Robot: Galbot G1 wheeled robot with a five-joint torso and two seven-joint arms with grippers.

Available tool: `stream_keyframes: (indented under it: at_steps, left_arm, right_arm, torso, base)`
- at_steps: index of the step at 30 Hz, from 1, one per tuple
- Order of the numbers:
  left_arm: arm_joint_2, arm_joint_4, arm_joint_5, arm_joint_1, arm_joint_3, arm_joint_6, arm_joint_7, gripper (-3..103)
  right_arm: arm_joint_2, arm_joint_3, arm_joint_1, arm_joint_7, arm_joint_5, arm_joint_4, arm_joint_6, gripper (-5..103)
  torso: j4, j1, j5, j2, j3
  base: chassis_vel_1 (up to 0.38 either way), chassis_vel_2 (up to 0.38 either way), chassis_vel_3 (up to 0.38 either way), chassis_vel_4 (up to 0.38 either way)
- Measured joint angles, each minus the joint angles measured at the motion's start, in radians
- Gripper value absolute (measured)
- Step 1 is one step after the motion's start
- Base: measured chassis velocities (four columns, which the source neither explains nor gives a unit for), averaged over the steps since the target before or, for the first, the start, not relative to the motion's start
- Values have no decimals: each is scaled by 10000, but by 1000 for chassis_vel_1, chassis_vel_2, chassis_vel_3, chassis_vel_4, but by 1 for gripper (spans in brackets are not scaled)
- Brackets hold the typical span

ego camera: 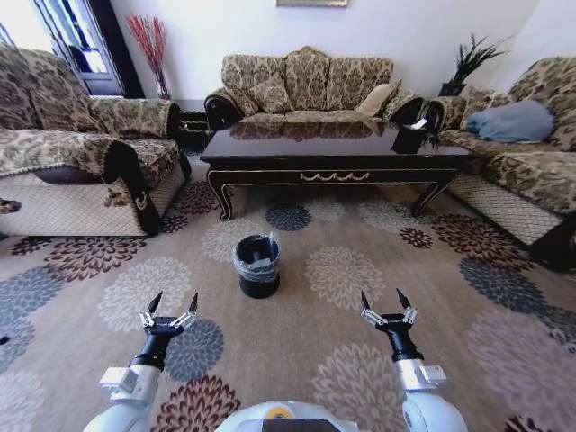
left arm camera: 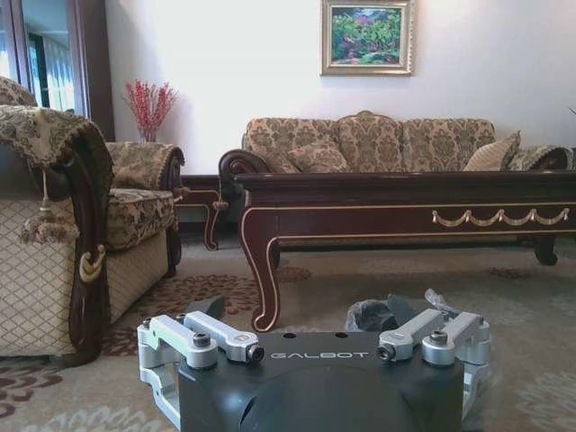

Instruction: Move to the front of the table and pick up the trash from the floor, then place it into the trash bin.

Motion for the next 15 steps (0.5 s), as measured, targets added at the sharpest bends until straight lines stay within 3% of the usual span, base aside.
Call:
stream_keyframes:
  at_steps: [15]
  left_arm:
    - [0,0,0,0,0,1,0,100]
  right_arm:
    - [0,0,0,0,0,0,0,100]
  torso:
    - [0,-1,0,0,0]
  base:
    - [119,-113,-126,115]
